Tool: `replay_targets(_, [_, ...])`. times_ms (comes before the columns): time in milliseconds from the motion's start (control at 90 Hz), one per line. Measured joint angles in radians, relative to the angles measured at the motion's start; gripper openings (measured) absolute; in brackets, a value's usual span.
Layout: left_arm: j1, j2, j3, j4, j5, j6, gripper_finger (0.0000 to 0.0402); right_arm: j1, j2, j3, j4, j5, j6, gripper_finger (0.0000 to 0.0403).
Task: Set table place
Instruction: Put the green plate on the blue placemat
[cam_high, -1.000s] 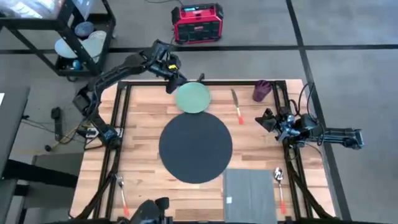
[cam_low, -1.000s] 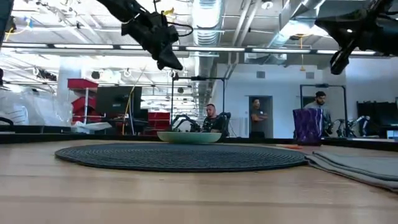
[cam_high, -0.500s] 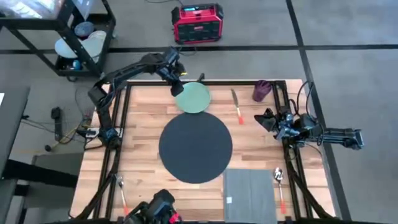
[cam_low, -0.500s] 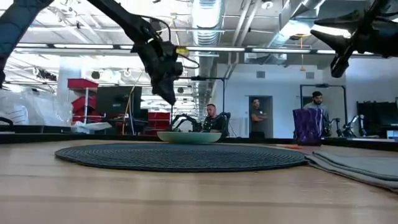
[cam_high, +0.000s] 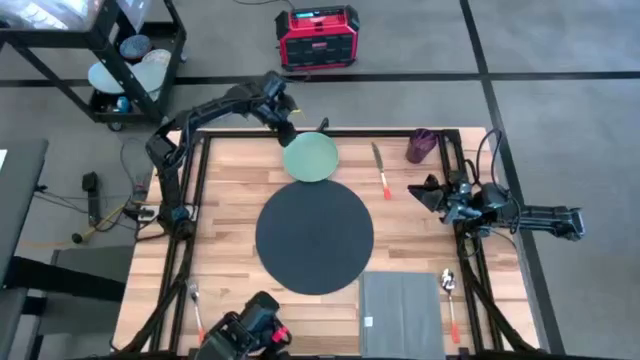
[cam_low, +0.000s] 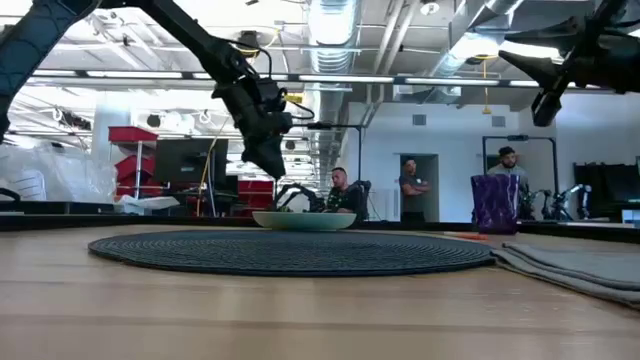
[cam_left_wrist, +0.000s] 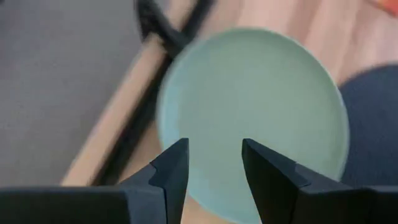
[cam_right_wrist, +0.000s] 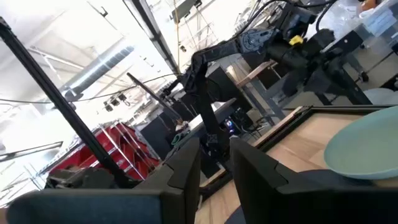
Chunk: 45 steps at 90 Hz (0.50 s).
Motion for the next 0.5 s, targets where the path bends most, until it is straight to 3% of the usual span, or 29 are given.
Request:
replay_targets(333, [-0.01,0.054,-0.011,0.001,0.022,-0.01,0.0135,0.0,0.0,0.0,0.0,0.001,0.015,0.0078])
replay_targets(500, [-0.029,0.146,-0.012,-0.021,-0.006,-0.074,0.0135,0.0,0.0,0.0,0.004,0.0,0.015,0.0078])
